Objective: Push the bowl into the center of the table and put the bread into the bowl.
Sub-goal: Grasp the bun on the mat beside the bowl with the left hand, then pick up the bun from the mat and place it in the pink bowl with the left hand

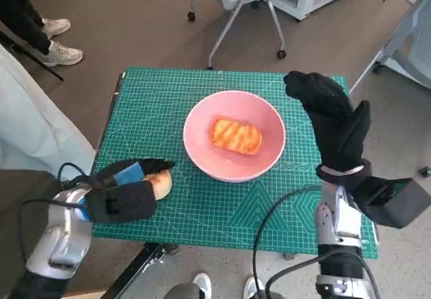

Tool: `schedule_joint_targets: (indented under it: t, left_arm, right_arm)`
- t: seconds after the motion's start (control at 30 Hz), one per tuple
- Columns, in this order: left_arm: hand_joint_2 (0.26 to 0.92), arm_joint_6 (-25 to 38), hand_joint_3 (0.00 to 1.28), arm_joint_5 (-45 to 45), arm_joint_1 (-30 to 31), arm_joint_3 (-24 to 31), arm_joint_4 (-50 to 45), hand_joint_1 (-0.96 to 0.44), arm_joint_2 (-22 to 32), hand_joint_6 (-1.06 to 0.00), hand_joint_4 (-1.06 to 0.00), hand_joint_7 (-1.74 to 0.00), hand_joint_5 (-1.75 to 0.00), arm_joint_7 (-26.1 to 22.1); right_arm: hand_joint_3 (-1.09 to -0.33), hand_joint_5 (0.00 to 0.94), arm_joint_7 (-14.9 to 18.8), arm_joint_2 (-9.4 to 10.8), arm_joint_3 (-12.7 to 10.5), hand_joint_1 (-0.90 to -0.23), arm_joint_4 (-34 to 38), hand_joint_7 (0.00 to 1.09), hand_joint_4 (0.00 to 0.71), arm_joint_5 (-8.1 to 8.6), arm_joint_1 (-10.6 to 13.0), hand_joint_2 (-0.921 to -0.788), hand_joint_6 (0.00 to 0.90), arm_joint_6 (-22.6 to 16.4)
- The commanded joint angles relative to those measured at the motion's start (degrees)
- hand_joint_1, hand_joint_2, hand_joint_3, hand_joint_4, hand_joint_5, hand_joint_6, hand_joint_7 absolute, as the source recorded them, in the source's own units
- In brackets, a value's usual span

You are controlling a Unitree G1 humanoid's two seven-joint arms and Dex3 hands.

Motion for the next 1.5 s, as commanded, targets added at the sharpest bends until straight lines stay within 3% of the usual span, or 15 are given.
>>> schedule_joint_targets:
  t: [0.03,0.27,0.73,1.13,1.5]
  left_arm:
    - [0.883,-3.33,0.08,0.13,2.37,1.02,-0.4,0.02,1.15,-0.66,-0.75,-1.01,-1.03,2.29]
    - [0.853,-8.53,0.11,-4.14,4.11,5.7,-3.83,0.01,1.73,-0.71,-0.8,-1.06,-1.07,3.08]
    - [0.854,-8.79,0.1,-9.42,-0.12,13.58,-16.85,0.0,-0.09,-0.69,-0.83,-1.1,-1.02,3.83]
    - [0.842,-8.94,0.07,-6.93,-11.0,9.06,-18.8,0.01,-5.54,-0.79,-0.85,-0.99,-1.0,6.71]
    - [0.86,-16.13,0.04,-1.2,-22.73,0.35,-8.22,0.0,-11.64,-0.8,-0.86,-0.95,-1.02,11.73]
  right_arm:
    - [-0.74,0.0,-0.21,0.05,-0.28,-0.684,0.09,0.56,0.236,0.28,1.55,-0.921,0.083,0.88]
    - [-0.74,0.0,-0.25,0.17,-0.31,-0.685,0.02,0.56,0.234,0.31,1.68,-0.921,0.083,0.88]
    - [-0.74,0.0,-0.15,0.28,-0.3,-0.68,1.11,0.55,0.235,0.1,1.0,-0.921,0.085,0.66]
    - [-0.742,0.0,0.08,0.28,-0.18,-0.679,1.26,0.55,0.234,0.23,1.03,-0.921,0.085,0.81]
    - [-0.742,0.0,0.4,-0.32,-0.54,-0.673,0.8,0.55,0.234,0.68,1.48,-0.921,0.086,1.14]
